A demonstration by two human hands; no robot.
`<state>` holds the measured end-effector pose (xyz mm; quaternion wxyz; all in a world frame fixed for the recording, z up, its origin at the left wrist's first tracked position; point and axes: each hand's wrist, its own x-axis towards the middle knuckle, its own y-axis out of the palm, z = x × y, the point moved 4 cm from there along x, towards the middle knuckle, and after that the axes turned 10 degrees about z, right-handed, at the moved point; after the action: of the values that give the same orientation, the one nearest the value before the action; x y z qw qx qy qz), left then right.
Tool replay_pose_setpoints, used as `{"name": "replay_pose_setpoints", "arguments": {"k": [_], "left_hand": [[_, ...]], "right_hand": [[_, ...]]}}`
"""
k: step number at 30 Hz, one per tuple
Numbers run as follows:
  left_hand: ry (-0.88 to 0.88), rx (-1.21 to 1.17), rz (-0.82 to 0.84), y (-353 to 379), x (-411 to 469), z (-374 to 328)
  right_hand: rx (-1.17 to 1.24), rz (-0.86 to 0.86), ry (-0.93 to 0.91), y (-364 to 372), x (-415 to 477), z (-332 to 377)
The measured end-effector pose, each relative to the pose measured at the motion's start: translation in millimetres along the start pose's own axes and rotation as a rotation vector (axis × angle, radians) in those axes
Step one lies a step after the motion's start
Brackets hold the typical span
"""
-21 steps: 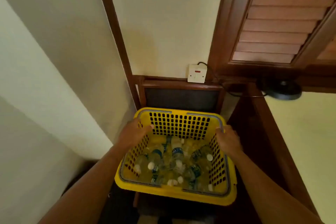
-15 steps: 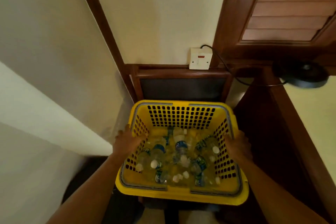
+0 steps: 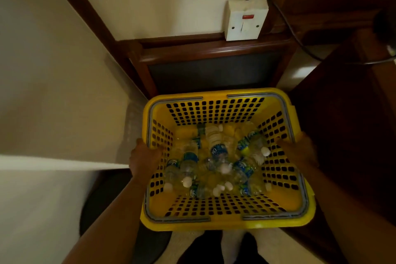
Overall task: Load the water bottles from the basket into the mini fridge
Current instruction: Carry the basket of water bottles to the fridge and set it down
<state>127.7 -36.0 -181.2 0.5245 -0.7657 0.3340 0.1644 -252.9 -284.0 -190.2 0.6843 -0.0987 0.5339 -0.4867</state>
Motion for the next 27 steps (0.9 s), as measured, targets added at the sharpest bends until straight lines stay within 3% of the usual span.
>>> {"name": "replay_pose_setpoints", "arguments": {"k": [10,27], "left_hand": [[0.058,0.134,-0.059,-0.1,-3.0,8.5],[0.044,-0.068,-0.202,1.8,-95.9,83.3]], "right_hand": [[-0.061,-0.026,-0.045,-5.9,-14.8,-2.4],[-0.046,-0.103,-0.154,-13.2,-72.6,-52.1]]}}
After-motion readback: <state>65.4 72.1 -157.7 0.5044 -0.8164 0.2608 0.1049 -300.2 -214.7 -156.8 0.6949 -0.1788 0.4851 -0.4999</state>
